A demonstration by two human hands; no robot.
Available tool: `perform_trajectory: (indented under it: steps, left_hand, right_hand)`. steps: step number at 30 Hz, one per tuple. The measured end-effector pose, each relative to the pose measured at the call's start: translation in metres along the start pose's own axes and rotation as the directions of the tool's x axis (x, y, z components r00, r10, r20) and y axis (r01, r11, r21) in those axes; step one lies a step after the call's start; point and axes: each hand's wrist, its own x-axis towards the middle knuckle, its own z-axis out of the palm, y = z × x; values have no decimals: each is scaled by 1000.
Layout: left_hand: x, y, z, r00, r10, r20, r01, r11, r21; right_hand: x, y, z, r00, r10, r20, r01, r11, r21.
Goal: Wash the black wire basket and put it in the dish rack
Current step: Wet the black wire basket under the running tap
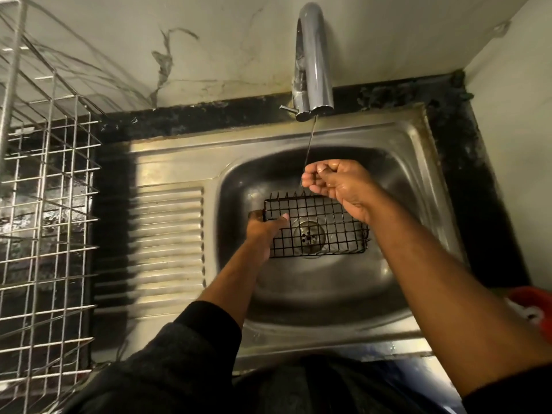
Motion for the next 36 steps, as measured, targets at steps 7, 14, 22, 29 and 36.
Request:
perform_trajectory:
  steps: [7,14,22,29,36]
  left_hand:
    - [-27,17,13,959,283,24,-284,958,34]
    - [-71,55,17,858,513,-28,-459,791,404]
    - [-100,89,3,821,561,105,-528,679,510]
    - [-106,92,-2,841,494,223,-523,847,94]
    - [-116,102,-7,840,457,294,-480,877,7]
  right_hand:
    - [-12,-17,-4,986,-122,-115,128,991,45]
    - [-31,-28,8,949,-269,-167,285,955,79]
    - [-48,-68,20,943,-324,-82,333,898,288]
    - [-60,-92,25,925,-374,-74,379,920,94]
    - [-89,-76,-3,898,-438,-31,414,867,-277]
